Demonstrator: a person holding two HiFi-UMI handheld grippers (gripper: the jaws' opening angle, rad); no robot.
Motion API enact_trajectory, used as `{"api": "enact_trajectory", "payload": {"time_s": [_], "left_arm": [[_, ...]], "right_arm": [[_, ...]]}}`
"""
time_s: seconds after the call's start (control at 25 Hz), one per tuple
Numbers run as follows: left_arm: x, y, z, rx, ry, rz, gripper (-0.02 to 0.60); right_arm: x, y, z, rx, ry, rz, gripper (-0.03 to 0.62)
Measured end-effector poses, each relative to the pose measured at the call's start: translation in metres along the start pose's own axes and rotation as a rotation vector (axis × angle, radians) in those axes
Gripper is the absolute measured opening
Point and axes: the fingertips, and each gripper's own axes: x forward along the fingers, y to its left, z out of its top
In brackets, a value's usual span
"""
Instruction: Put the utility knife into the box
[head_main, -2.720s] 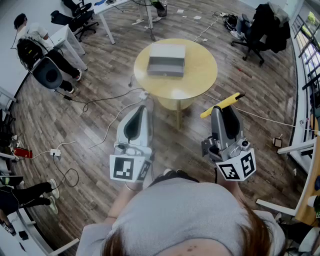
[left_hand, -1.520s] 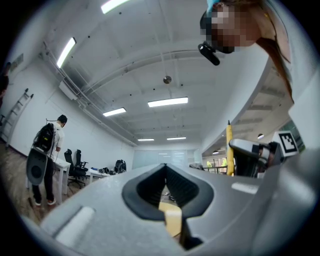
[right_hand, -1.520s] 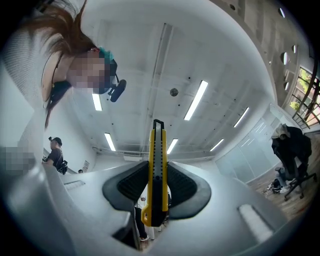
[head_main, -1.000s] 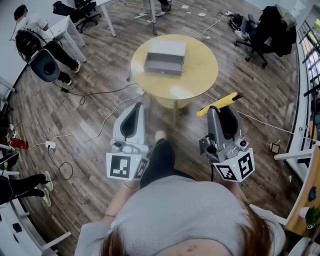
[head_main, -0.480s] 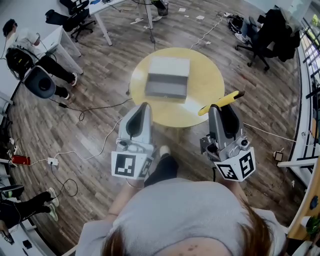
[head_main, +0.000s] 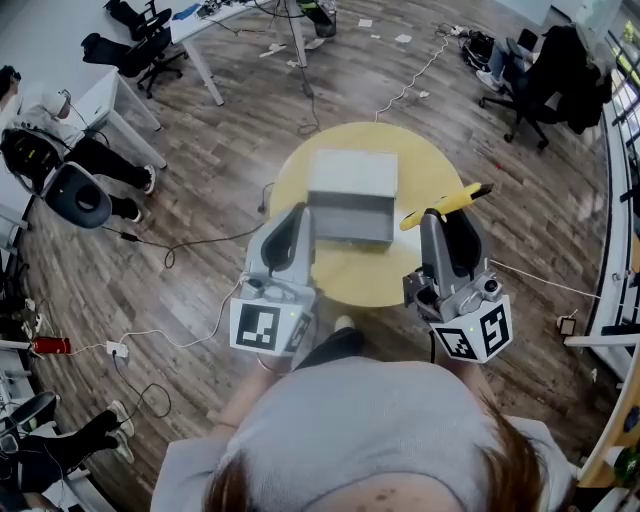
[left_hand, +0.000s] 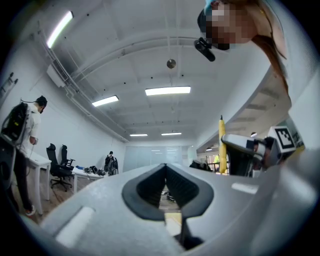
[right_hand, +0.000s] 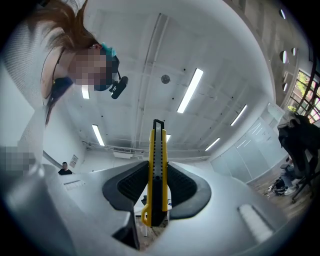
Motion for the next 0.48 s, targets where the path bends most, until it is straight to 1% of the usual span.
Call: {"api": "enact_trajectory", "payload": {"time_s": [0.12,0.24,0.48], "left_arm": [[0.015,0.010,-0.002,0.002,-0.003,-0.013,-0.006],[0.024,0.019,-0.003,-0.013,-0.003,-0.013,-0.006],[0.034,0.021,-0.013,-0.033,0.016,-0.012,-0.006]], "right_arm": [[0.015,-0.007,-0.011,0.004,0.009,-0.005,0.117],[0.025,-0.013,-0.020,0.000,0.030,-0.004,0.118],[0.029,-0.026,-0.028,0.015,0.063,-0.011,0.117]]}}
